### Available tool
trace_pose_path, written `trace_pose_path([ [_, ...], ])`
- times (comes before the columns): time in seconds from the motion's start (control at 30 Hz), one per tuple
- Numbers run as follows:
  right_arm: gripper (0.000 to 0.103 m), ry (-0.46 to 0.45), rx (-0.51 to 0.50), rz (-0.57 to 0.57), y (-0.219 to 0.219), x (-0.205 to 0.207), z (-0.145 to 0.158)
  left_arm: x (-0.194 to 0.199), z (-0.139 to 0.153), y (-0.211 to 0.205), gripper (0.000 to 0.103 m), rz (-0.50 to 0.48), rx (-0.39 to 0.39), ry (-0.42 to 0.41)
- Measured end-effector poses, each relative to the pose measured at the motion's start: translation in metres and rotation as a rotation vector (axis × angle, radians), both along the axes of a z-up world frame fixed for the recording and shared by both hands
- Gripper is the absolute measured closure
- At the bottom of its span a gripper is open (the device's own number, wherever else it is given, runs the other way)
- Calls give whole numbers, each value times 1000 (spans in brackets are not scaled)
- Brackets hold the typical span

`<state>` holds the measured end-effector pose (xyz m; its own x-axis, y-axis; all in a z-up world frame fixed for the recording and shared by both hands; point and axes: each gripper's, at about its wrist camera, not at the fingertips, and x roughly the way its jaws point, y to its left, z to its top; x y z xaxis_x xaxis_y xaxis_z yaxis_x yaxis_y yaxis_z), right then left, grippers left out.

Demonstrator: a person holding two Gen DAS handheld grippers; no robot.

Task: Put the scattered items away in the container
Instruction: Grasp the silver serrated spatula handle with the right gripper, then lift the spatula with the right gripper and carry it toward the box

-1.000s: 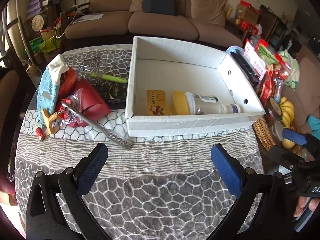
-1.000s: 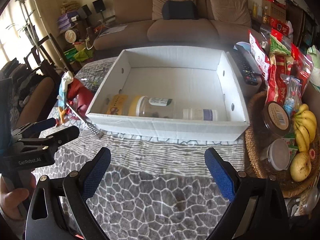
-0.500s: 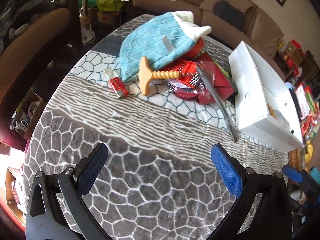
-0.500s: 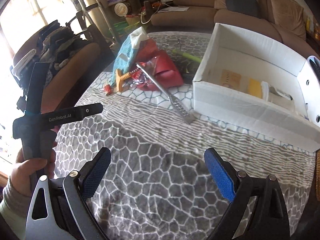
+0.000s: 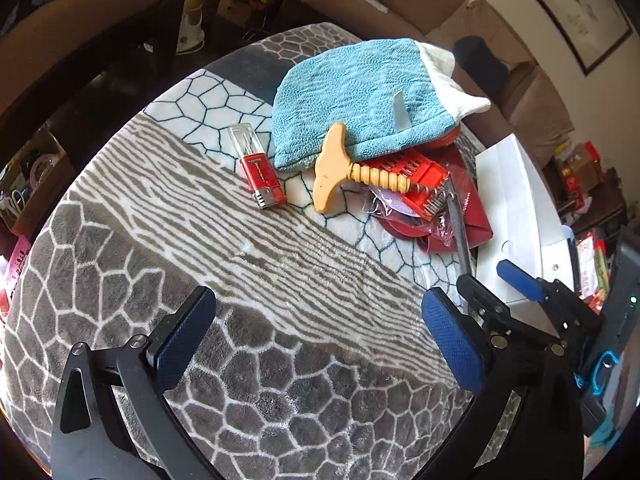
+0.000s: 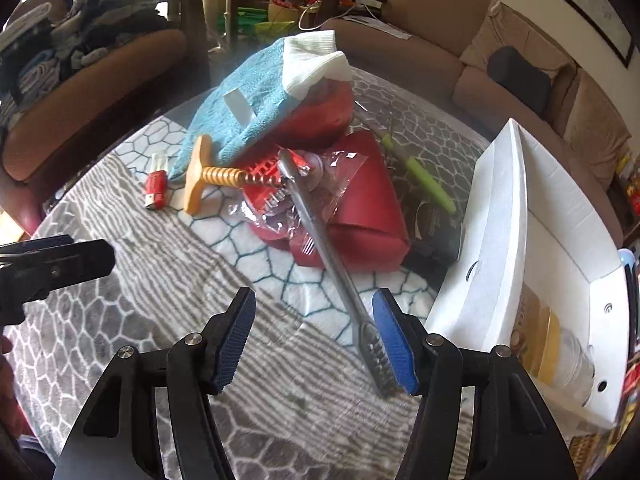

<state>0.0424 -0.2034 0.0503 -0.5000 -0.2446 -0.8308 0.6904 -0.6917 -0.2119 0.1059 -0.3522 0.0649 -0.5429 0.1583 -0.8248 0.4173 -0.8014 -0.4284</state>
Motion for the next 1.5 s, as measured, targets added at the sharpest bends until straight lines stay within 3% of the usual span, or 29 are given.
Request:
trace_pose_path([
  [0.13,43,0,91,-10,-13,-21,-25,-6,-4,10,0,-33,-22,-20],
  [0.2,50,-16,125,-10,-17,-29,-38,-8,-6,14,0,-44,-17,-23],
  [0.27,77,-24,150,-16,-18,-33,-48,-9,-5,18,0,-54,-19,-17],
  [0.33,85,-23,153,-23,-15,-35,-50,-9,-3,22,0,-61,-29,-10],
  [0.53,89,-53,57,-13,-4,-31,-23,-11,1,34,0,-105,-42,18],
  [0.73,92,-181,-198,-43,19,-26,30,-9,26,60,0,-211,-53,172],
  [0.87,92,-246,-324,-70,30,-19,60,-13,28,89,0,-297,-128,176],
  [0.97,92,-262,-370,-75,37,-11,79,-13,29,98,0,-283,-203,170],
  [1.17,92,-297,-450,-103,63,-8,106,-16,23,87,0,-217,-174,153],
  [1.5,92,-355,-537,-157,106,-7,118,-23,29,136,0,-331,-244,174],
])
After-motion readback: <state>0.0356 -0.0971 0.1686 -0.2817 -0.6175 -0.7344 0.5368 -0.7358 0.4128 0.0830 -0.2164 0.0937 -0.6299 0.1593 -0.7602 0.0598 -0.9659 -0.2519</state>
